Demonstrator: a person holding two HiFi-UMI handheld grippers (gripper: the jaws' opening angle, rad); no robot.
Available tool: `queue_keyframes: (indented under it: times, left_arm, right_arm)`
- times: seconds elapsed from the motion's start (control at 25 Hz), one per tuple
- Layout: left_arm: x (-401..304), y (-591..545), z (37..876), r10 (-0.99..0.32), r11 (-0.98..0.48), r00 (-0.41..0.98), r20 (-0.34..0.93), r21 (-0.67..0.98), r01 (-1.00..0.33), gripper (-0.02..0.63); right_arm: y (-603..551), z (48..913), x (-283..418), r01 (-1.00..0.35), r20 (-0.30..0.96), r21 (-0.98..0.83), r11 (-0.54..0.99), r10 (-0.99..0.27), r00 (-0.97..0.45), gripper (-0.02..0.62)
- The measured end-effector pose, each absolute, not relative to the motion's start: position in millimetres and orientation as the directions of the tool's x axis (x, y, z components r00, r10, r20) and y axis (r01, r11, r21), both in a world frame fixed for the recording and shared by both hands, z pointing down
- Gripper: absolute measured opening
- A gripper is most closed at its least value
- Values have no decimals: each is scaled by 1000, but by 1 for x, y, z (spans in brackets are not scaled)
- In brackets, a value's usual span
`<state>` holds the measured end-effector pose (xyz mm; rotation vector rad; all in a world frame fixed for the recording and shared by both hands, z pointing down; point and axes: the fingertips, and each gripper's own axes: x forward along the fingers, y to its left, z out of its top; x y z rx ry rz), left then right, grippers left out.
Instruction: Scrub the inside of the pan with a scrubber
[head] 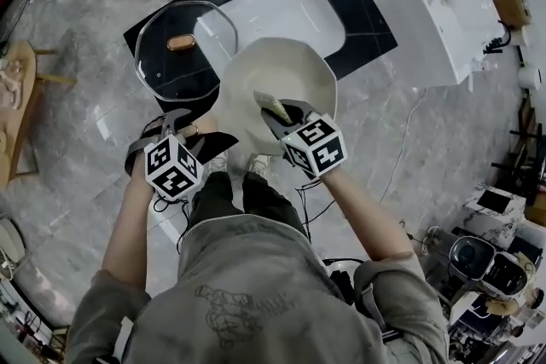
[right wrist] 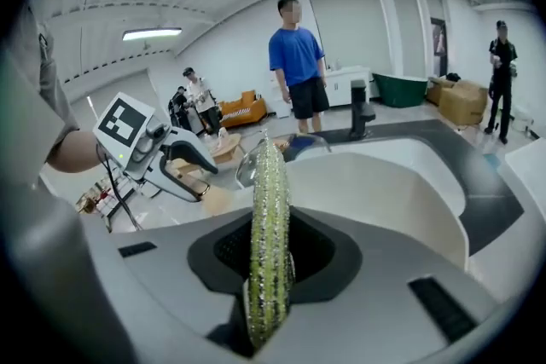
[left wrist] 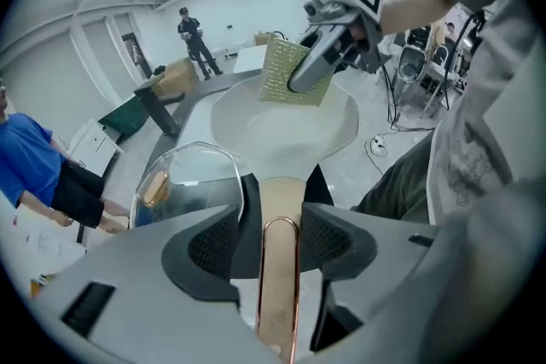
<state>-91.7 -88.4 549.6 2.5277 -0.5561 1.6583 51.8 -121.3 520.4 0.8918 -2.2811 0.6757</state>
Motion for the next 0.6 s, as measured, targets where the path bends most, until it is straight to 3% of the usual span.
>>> queue_keyframes:
  times: [0.32, 0.6]
  left_arm:
    - [-67, -109, 462, -379, -875, 551, 744, -92, -476, 218]
    - [-38, -128, 381, -497, -837, 689, 528, -80, -542, 141]
  right_arm:
    - [-153, 431, 79, -824, 504, -116, 554, -682, -529, 77]
    - [-155, 341, 94, -871, 321, -46, 489, -819, -476, 77]
